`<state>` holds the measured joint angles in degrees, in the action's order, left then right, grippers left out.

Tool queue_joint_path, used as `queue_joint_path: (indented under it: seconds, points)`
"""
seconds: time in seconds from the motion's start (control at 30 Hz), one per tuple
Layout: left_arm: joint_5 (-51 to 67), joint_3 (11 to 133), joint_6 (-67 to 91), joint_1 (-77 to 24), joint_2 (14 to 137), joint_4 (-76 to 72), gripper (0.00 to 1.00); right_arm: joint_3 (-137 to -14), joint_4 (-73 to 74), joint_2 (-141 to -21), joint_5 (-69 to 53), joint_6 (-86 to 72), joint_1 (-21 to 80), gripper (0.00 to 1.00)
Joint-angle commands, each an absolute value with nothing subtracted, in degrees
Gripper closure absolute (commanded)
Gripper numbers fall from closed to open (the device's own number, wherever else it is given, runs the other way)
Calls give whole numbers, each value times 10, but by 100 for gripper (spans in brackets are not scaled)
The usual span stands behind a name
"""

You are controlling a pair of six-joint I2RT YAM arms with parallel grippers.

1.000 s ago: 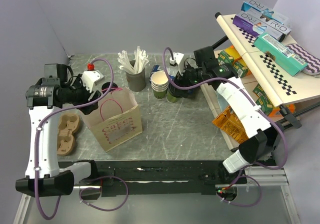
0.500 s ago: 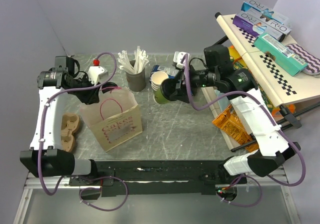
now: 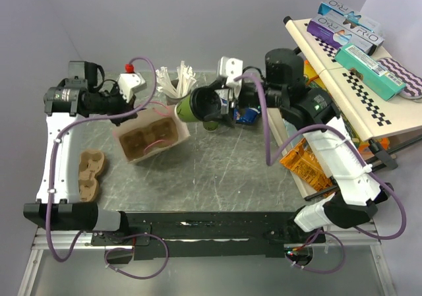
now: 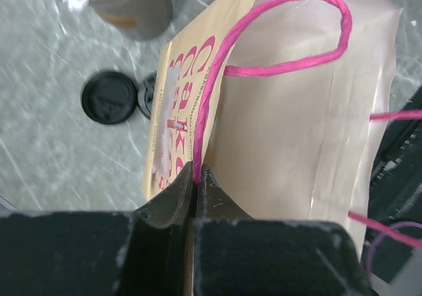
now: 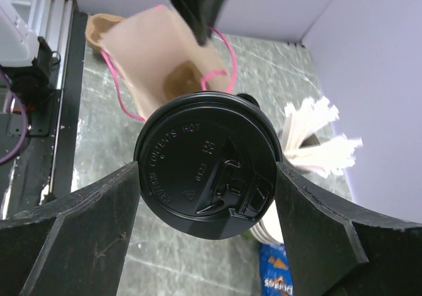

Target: Pack the takeout coffee

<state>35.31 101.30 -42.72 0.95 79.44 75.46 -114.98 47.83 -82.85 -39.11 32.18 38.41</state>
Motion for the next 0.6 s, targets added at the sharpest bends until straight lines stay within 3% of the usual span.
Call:
queue_joint_path:
  seconds: [0.0, 0.17, 0.57]
  points:
    - [321, 970, -409, -49, 737, 677, 99, -1100, 403, -773, -358, 349, 431, 100]
    - [280, 881, -371, -98, 681, 586, 99, -1042, 385, -752, -328, 369, 469, 100]
    - [298, 858, -309, -106, 672, 552, 99, -981, 324, -732, -281, 465, 566, 100]
